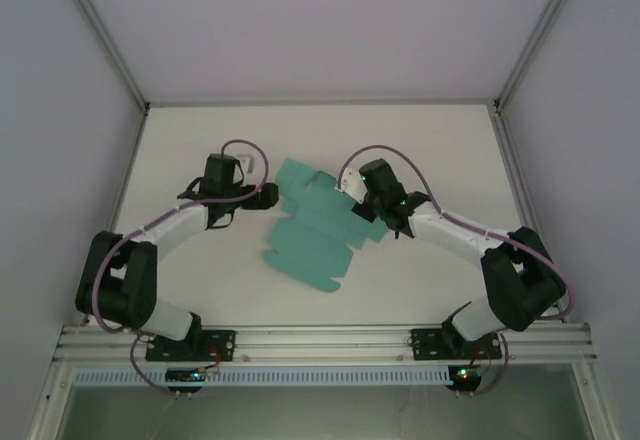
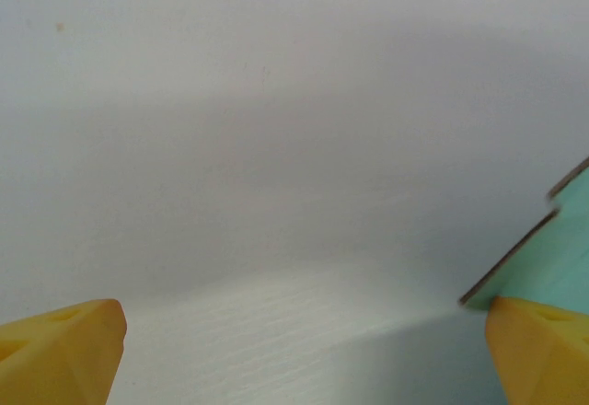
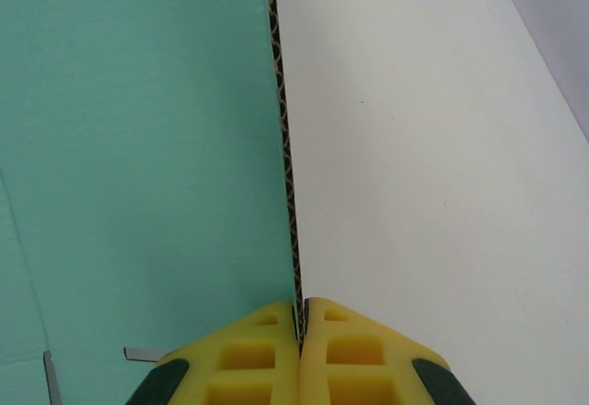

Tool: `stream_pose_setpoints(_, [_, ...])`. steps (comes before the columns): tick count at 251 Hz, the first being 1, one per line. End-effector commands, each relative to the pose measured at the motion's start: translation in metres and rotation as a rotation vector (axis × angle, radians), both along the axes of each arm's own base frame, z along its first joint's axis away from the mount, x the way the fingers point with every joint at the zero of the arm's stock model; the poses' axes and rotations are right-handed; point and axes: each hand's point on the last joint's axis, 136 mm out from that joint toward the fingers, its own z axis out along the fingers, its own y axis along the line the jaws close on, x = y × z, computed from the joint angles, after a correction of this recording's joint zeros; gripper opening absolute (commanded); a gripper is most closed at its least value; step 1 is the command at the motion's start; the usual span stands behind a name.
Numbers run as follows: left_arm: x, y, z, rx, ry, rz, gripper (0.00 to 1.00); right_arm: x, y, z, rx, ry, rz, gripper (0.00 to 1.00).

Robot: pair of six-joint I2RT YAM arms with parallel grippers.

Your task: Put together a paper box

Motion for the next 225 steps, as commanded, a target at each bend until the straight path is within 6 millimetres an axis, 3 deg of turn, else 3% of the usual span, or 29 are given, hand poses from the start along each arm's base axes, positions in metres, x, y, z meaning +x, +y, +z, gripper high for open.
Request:
stream_pose_setpoints(1, [-0.011,-0.016,-0.009,-0.012,0.019,-0.092,1.00,0.007,0.004,0.025,0.017,-0.067,0.001,0.00])
stream_pose_setpoints(51, [-0.025,-0.056,0.000,-0.123,-0.024,-0.273,1.00,0.009,0.008,0.031,0.027,-0.087,0.002,0.00])
stream_pose_setpoints(107, [-0.028,-0.077,-0.008,-0.105,-0.033,-0.334,0.99,0.009,0.016,0.042,0.060,-0.109,0.025,0.00])
stream_pose_setpoints(145, [-0.022,-0.081,-0.016,-0.046,-0.065,-0.296,1.00,0.007,0.022,0.051,0.091,-0.127,0.048,0.00])
stream_pose_setpoints(192, [0.000,-0.071,-0.024,0.179,-0.133,-0.152,1.00,-0.004,0.029,0.056,0.116,-0.082,0.101,0.00])
stream_pose_setpoints(225, [-0.002,-0.080,-0.029,0.194,-0.115,-0.179,1.00,-0.005,0.025,0.048,0.067,-0.064,0.114,0.00])
